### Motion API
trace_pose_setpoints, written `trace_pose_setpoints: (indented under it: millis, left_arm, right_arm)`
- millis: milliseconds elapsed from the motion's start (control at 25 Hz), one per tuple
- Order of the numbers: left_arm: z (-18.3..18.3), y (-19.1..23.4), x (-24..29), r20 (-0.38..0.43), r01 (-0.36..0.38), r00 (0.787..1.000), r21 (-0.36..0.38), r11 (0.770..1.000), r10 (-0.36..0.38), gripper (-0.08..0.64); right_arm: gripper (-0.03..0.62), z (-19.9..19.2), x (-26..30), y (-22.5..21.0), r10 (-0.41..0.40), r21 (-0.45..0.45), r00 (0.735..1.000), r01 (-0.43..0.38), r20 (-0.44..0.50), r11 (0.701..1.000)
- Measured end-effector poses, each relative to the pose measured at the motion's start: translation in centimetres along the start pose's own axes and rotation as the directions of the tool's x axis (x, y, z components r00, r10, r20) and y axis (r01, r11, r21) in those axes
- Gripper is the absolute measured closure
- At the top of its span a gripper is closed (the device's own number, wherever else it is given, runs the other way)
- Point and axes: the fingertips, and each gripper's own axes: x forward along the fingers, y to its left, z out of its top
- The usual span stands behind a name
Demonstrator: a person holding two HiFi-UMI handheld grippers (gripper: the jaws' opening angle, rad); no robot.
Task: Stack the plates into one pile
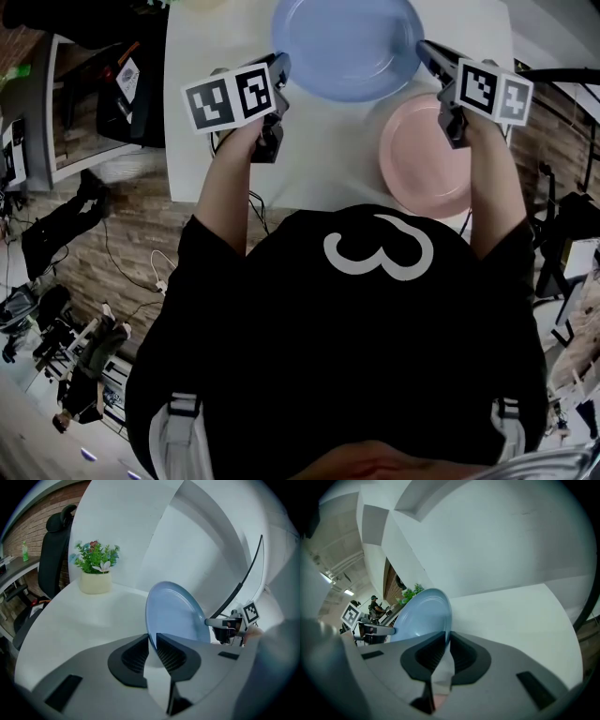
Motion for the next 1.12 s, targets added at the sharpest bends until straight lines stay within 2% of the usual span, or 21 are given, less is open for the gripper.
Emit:
trace_pose_setpoints:
  millis: [360,1120]
  left_arm:
    - [-0.7,-1.9,-2.9,0.033,0.001,0.999,0.01,1.0,-0.002,0.495]
    - [-7.0,-10.8,-6.5,0.035,0.048,0.998,0.095,0.994,-0.051,0.495]
  right_arm:
    - [0.545,-0.4,-3.1,1.6,0.01,-0.004,0.999,-0.01,0.036,1.0]
    - [0.545,-6.5,-14.8,1.1,-0.043,0.017,0.993,0.041,0.107,0.999]
